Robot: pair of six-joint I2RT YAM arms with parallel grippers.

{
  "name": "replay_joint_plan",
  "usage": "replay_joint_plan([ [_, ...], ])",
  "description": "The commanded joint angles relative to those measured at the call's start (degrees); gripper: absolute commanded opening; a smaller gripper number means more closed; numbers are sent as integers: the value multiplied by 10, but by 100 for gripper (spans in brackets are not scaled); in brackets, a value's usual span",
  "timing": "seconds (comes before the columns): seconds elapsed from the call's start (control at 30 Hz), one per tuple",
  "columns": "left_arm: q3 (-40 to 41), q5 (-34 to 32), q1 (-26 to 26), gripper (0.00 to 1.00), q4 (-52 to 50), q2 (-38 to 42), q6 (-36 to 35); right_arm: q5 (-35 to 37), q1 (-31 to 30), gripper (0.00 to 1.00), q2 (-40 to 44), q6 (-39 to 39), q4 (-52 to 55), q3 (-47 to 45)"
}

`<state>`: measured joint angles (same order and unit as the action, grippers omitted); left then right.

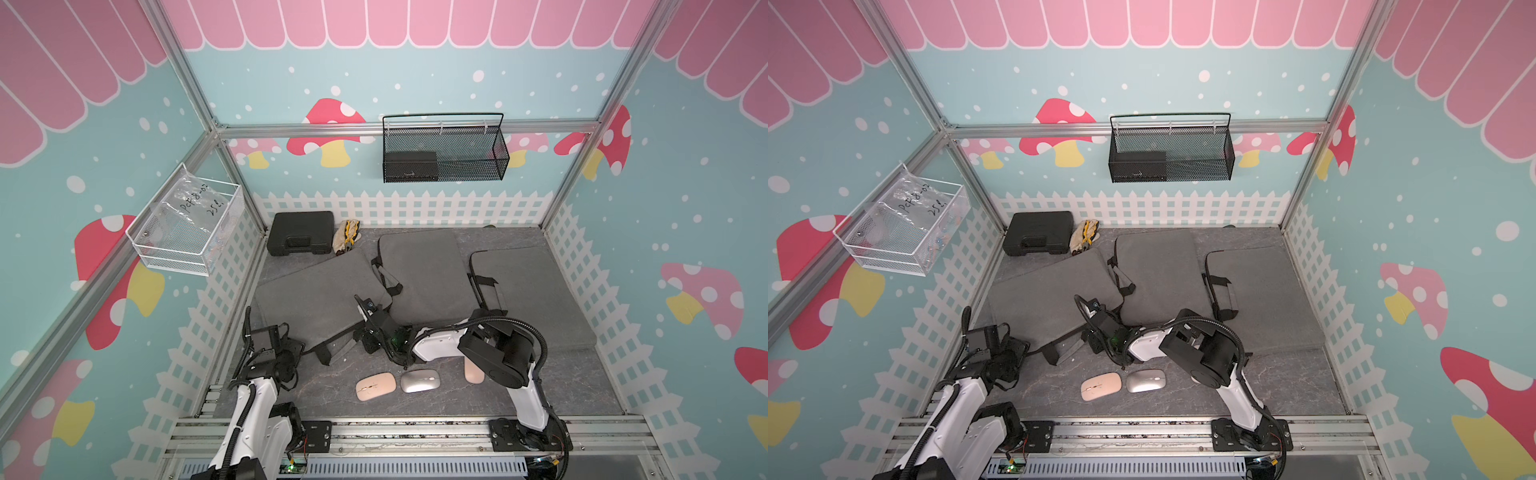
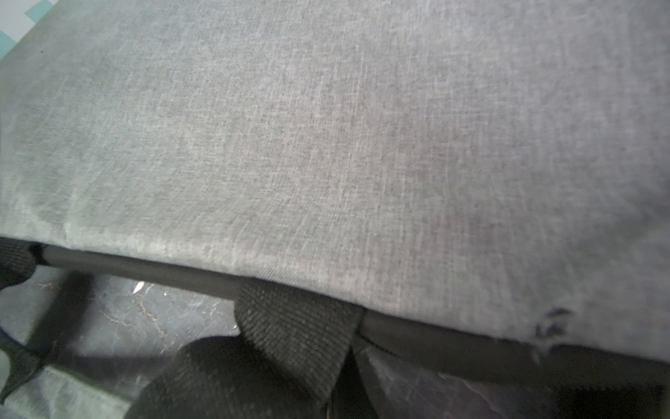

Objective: Put the mouse into the laptop bag
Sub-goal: Unzip the zipper on the zippered laptop bag.

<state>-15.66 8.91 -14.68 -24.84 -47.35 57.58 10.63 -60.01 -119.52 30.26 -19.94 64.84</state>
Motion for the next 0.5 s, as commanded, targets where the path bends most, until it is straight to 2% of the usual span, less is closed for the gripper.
replay_joint_plan([
  [0.0,15,43,-1,34,39,-16,11,-6,-11,0,-26,-1,13,26],
  [0.07,17,50,-1,18,38,-18,12,-13,-26,0,-38,2,13,40],
  [0.2,22,60,0,2,32,-3,20,-23,-67,0,-76,5,29,92],
  [0.33,18,50,3,0,-14,40,26,-34,-102,0,-121,5,51,157],
  [0.47,6,-9,12,0,-127,130,57,-35,-100,0,-149,3,74,203],
])
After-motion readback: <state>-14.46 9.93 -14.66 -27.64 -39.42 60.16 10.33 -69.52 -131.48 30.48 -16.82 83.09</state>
